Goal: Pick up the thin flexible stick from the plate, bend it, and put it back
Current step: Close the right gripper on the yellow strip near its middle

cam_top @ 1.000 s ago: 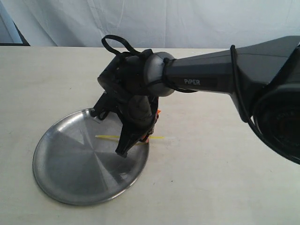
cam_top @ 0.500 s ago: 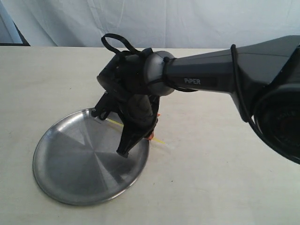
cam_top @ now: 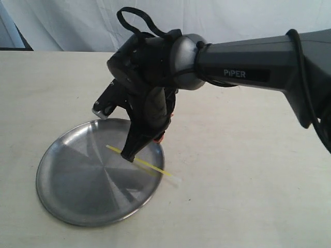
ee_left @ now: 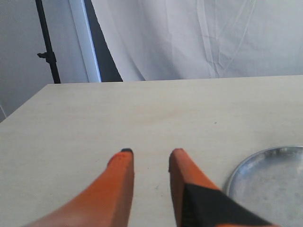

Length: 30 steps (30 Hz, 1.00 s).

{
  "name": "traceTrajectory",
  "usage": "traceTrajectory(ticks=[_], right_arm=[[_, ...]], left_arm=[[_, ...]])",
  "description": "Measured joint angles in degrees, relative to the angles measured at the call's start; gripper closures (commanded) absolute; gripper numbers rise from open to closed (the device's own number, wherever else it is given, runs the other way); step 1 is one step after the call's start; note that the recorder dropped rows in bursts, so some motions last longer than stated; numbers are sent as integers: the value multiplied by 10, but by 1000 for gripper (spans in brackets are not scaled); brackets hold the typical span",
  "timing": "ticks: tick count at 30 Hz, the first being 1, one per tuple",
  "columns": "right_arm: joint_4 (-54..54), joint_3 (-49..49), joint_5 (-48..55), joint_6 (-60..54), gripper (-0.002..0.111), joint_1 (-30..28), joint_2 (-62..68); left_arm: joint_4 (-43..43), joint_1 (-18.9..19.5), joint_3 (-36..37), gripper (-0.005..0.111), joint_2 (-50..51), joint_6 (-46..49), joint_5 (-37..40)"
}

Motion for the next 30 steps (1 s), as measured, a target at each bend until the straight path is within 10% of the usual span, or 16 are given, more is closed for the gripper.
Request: traceTrajectory(ticks=[7,30], right_arm=[[75,0,-7,-2,58,0,0],[93,0,33,-16,64,39,61]], left_arm=[[0,0,0,79,0,0,0],[0,0,0,79,0,0,0]])
